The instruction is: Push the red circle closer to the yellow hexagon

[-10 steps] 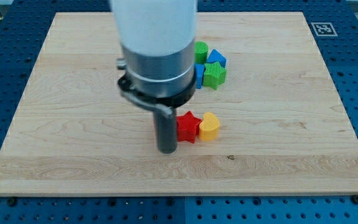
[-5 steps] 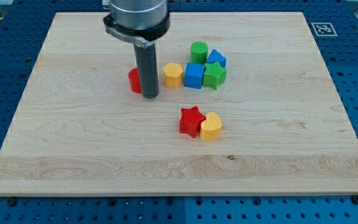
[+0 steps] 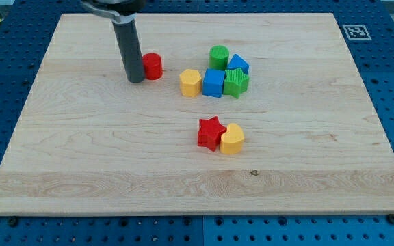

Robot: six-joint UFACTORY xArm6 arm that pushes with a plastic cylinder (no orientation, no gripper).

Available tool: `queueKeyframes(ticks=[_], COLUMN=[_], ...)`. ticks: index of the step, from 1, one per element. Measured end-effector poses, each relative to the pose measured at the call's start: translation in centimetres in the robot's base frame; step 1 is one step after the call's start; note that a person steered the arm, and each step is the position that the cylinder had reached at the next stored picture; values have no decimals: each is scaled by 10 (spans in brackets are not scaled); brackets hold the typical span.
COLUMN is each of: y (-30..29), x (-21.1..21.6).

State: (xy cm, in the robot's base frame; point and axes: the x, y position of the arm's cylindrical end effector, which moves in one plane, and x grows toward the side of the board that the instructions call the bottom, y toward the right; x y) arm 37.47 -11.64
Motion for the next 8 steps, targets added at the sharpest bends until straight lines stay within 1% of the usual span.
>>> queueKeyframes(ticks=[1,2,3,4,5,6,8], y=[-21,-63,-68,-56,-43,-22,19], x=[-5,-17,-49,-60,-60,-55,-26])
